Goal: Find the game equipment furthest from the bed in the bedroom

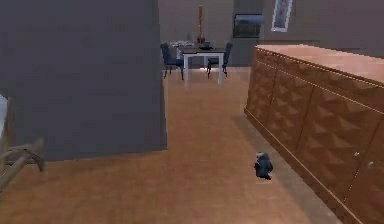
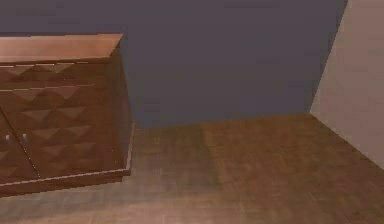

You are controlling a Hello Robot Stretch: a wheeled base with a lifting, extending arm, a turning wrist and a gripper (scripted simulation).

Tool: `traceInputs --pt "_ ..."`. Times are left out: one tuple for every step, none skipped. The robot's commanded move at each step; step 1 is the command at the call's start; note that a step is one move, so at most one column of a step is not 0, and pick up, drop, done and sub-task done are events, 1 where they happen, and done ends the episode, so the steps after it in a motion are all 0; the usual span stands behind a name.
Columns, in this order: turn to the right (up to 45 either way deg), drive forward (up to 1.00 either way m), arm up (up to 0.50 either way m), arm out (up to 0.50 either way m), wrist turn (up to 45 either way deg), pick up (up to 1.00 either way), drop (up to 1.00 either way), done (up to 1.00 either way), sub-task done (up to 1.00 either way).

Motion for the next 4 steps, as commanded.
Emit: traceInputs --pt "0.0 1.0 0.0 0.0 0.0 0.0 0.0 0.0 0.0" --pt "3.0 0.0 0.0 0.0 0.0 0.0 0.0 0.0 0.0" --pt "9.0 0.0 0.0 0.0 0.0 0.0 0.0 0.0 0.0" --pt "0.0 0.8 0.0 0.0 0.0 0.0 0.0 0.0 0.0"
